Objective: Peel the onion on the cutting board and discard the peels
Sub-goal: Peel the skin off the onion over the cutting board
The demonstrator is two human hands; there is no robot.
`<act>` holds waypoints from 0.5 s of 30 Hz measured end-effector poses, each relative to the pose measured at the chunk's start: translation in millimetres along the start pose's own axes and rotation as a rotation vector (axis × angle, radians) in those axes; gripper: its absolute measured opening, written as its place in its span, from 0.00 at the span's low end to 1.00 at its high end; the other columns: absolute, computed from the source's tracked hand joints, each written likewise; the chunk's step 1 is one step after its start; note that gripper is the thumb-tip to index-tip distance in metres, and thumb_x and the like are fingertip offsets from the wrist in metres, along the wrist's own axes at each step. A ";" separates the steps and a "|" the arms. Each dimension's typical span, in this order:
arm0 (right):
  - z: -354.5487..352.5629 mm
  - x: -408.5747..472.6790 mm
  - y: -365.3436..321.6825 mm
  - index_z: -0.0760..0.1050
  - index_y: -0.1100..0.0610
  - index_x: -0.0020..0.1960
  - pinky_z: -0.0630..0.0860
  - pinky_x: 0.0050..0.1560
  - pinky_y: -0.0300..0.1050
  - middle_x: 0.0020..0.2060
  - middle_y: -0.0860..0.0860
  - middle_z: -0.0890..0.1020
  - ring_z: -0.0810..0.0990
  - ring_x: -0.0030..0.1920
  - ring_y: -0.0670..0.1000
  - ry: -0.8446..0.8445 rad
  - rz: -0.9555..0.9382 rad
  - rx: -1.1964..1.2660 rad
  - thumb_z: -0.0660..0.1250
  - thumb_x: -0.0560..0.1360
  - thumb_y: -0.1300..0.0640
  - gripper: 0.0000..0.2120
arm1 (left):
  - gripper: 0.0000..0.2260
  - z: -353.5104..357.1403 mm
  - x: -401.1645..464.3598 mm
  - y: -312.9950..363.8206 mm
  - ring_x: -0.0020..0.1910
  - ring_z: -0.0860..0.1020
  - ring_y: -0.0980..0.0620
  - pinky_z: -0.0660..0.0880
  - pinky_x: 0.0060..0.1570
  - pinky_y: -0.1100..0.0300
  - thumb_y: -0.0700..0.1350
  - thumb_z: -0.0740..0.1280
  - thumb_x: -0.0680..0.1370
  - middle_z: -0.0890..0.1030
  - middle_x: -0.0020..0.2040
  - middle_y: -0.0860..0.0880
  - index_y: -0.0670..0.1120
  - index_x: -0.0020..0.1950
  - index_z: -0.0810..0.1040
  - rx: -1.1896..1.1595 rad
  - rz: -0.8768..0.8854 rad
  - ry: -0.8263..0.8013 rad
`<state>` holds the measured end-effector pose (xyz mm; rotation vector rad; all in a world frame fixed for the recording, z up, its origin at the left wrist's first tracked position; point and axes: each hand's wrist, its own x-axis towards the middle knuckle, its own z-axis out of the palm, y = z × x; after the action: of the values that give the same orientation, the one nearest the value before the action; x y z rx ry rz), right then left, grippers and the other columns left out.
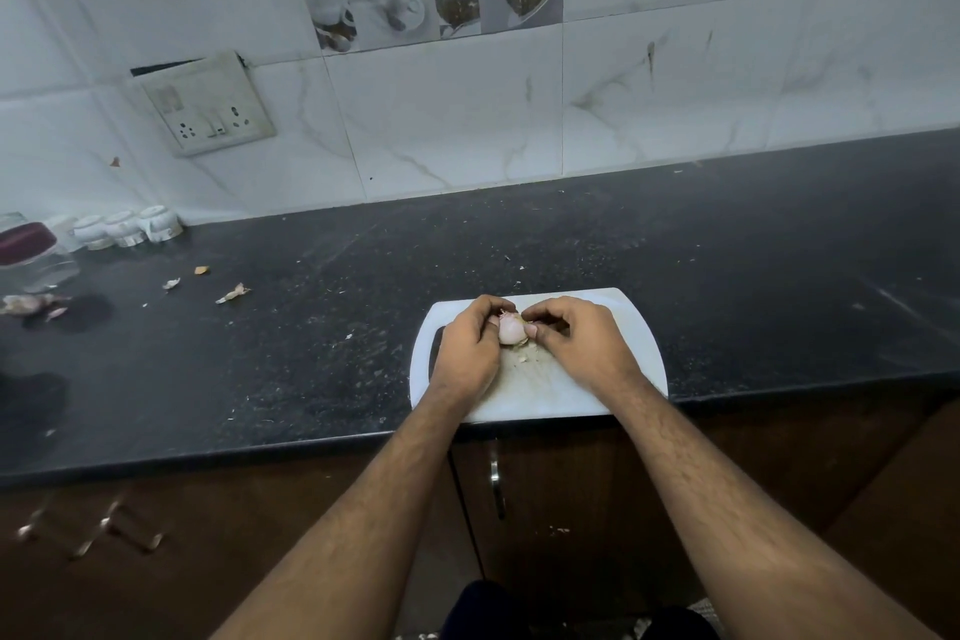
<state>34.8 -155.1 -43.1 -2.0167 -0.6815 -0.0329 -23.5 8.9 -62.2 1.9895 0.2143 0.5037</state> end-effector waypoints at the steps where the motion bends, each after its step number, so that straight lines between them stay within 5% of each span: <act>1: 0.6 0.2 -0.2 0.85 0.51 0.56 0.72 0.48 0.24 0.48 0.42 0.86 0.81 0.47 0.35 0.005 -0.007 -0.025 0.74 0.76 0.57 0.09 | 0.14 -0.3 -0.2 0.0 0.57 0.82 0.56 0.76 0.61 0.60 0.38 0.59 0.83 0.85 0.53 0.56 0.53 0.57 0.81 0.006 0.002 -0.001; 5: 1.5 -0.9 -4.0 0.85 0.51 0.57 0.78 0.56 0.38 0.51 0.45 0.86 0.82 0.51 0.43 0.019 -0.027 -0.109 0.73 0.77 0.55 0.09 | 0.14 -0.8 -1.0 3.3 0.58 0.81 0.57 0.75 0.60 0.64 0.36 0.59 0.83 0.84 0.54 0.56 0.49 0.59 0.82 0.021 -0.001 -0.007; 13: 4.1 -3.8 -8.7 0.84 0.51 0.43 0.76 0.36 0.45 0.31 0.46 0.83 0.80 0.35 0.45 -0.003 0.034 -0.211 0.68 0.78 0.52 0.08 | 0.20 -2.1 -3.2 5.9 0.59 0.81 0.58 0.75 0.62 0.64 0.32 0.57 0.81 0.85 0.57 0.56 0.50 0.61 0.82 0.084 0.012 -0.029; 15: 4.0 -4.7 -10.9 0.84 0.52 0.44 0.77 0.38 0.48 0.33 0.48 0.83 0.81 0.37 0.48 -0.008 0.045 -0.258 0.68 0.78 0.52 0.08 | 0.20 -2.5 -3.6 7.2 0.60 0.80 0.58 0.74 0.62 0.65 0.32 0.57 0.81 0.85 0.58 0.56 0.50 0.61 0.82 0.088 0.017 -0.035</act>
<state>24.7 -149.8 -38.0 -2.2796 -0.6637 -0.0906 -28.3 6.3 -55.8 2.0858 0.2005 0.4767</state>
